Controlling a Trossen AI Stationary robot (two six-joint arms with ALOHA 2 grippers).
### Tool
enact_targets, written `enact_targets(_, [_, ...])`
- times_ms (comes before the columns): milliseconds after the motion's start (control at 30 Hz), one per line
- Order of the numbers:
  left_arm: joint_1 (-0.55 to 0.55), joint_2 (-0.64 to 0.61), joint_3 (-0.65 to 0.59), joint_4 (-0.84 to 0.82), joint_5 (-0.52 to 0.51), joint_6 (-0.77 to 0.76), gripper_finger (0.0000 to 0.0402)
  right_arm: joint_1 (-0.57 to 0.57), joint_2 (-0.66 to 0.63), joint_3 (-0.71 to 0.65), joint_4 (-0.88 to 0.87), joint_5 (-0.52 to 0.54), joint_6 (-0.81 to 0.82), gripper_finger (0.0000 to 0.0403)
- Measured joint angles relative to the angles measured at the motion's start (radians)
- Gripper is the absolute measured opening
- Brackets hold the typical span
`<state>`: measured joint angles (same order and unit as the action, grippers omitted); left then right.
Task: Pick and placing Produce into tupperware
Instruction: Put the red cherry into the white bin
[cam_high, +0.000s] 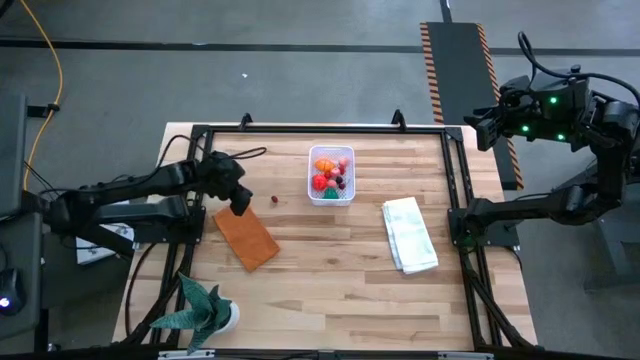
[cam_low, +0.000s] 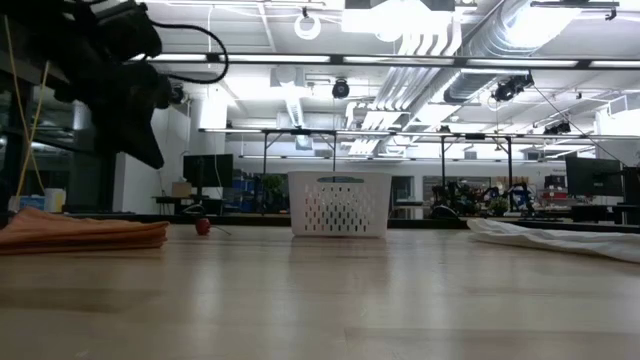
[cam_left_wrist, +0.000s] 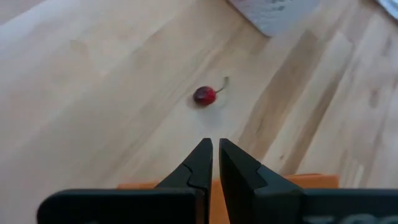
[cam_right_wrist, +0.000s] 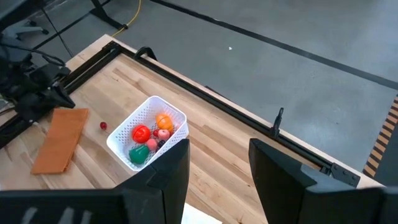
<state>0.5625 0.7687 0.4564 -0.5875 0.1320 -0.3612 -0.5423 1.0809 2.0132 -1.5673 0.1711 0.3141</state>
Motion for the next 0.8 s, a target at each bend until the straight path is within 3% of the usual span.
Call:
enact_targets(433, [0.0,0.149,0.0,0.15,0.122,0.243,0.0025,0.0,0.0,0.0,-0.004,-0.023,0.004,0.0158])
enact_targets(700, [0.0,0.199,0.0,0.18,0.114,0.269,0.013,0.0,0.0,0.0,-0.004,-0.023,0.01,0.0158])
enact_targets(800, [0.0,0.204,0.0,0.183,0.102,0.327,0.0152,0.0,0.0,0.0,-0.004,-0.023,0.015,0.0158])
